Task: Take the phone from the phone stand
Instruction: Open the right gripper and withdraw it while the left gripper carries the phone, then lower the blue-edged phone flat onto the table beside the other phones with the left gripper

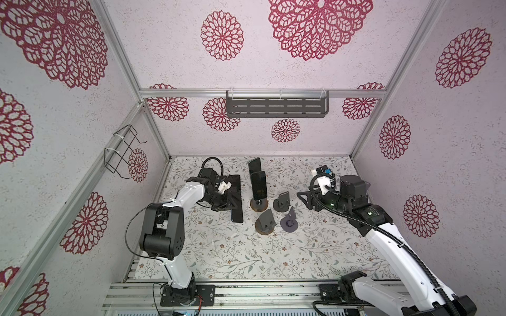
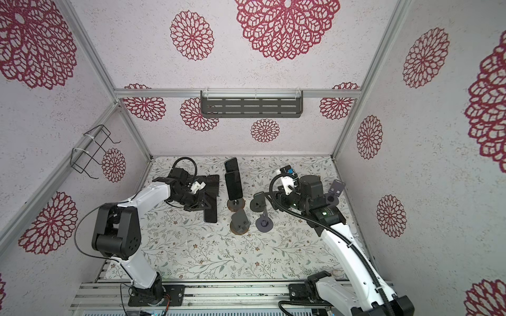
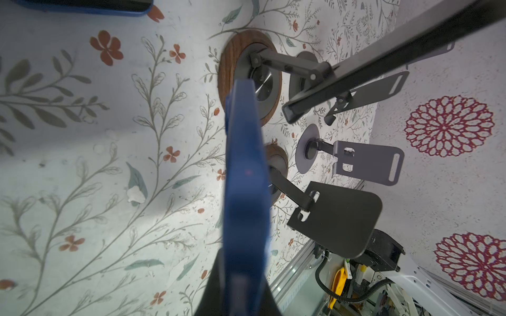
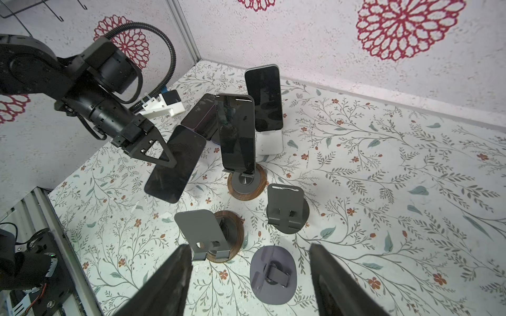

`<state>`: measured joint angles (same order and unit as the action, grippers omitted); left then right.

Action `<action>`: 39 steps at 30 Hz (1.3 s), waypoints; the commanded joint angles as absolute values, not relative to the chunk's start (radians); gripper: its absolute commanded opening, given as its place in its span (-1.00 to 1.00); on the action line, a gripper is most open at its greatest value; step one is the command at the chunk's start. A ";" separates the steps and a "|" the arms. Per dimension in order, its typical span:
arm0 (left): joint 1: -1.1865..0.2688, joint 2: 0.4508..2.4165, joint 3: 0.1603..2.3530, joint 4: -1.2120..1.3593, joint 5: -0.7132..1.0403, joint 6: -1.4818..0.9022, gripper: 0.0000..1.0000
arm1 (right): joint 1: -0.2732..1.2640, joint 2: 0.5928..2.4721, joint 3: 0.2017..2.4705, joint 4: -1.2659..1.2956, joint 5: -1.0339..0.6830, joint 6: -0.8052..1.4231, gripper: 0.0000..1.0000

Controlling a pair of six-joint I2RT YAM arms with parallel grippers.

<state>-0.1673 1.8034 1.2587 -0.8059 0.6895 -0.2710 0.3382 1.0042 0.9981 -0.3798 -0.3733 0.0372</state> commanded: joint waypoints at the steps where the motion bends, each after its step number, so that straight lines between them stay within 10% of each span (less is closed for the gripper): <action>1: -0.164 1.844 1.301 -0.789 0.719 -0.260 -1.00 | 0.326 0.976 0.995 -0.378 -0.364 0.015 0.42; 21: -0.160 2.025 1.386 -0.788 0.689 -0.267 -1.00 | 0.238 1.009 0.949 -0.392 -0.402 0.034 0.42; 39: -0.120 2.088 1.394 -0.816 0.649 -0.243 -0.28 | 0.235 1.009 0.917 -0.376 -0.403 0.027 0.43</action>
